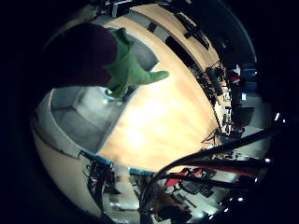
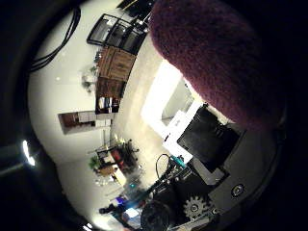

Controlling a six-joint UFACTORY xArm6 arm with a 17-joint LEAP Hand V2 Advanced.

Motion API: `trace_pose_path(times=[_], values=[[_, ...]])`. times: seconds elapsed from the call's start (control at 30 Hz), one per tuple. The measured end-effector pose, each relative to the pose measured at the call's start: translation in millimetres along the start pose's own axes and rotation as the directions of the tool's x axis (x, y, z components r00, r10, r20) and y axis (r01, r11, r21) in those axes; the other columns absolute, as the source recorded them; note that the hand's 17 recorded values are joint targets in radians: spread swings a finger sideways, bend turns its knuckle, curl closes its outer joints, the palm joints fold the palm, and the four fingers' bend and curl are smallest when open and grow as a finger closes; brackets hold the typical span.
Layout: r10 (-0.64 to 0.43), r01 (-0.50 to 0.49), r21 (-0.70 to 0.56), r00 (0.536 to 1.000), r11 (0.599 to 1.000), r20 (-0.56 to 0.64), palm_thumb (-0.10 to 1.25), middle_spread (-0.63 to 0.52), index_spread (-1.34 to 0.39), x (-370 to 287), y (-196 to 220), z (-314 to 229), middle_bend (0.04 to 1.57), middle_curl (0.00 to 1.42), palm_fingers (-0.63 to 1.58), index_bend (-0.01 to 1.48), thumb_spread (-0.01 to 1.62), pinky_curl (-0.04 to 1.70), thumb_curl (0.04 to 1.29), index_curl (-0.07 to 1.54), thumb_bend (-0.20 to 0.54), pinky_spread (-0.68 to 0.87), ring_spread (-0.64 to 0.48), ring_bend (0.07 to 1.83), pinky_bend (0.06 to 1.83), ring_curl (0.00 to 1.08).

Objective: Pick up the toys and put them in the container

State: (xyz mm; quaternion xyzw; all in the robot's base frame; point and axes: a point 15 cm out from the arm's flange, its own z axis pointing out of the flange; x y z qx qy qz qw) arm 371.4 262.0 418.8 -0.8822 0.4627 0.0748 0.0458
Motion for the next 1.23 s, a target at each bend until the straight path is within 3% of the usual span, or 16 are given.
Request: trace_pose_path(times=[0.1,0.2,0.4,0.5,0.77,1.23], values=[[-0.004,0.004,-0.010,1.000,1.000,0.001,0.66,-0.42,-0.58,0.9,0.5,2.6,0.40,0.81,0.29,0.21,1.12,0.47,0.36,0.59,-0.064,-0.36,-0.35,0.86,1.02,0.56],[-0.005,0.005,-0.016,1.000,1.000,0.001,0.58,-0.38,-0.58,0.7,-0.3,5.3,0.32,0.74,0.22,0.22,1.08,0.41,0.34,0.55,-0.052,-0.16,-0.30,0.70,0.96,0.46],[-0.008,0.008,-0.022,1.000,1.000,0.002,0.36,-0.28,-0.53,1.7,-0.4,7.1,0.23,0.62,0.01,0.21,0.98,0.34,0.29,0.50,-0.077,0.19,-0.14,0.49,0.82,0.37],[-0.009,0.009,-0.034,1.000,0.999,0.003,0.26,-0.25,-0.53,1.9,1.1,9.5,0.20,0.58,-0.02,0.21,0.92,0.30,0.28,0.48,-0.073,0.28,-0.08,0.41,0.74,0.34],[-0.011,0.011,-0.036,1.000,0.999,0.000,0.20,-0.20,-0.51,1.8,1.8,9.1,0.18,0.47,0.04,0.18,0.85,0.25,0.29,0.42,-0.035,0.38,-0.02,0.32,0.64,0.30],[-0.017,0.017,-0.033,1.000,0.999,0.000,0.22,-0.20,-0.51,2.4,1.7,8.2,0.18,0.38,0.11,0.17,0.86,0.24,0.30,0.36,-0.031,0.39,-0.03,0.30,0.55,0.28]])
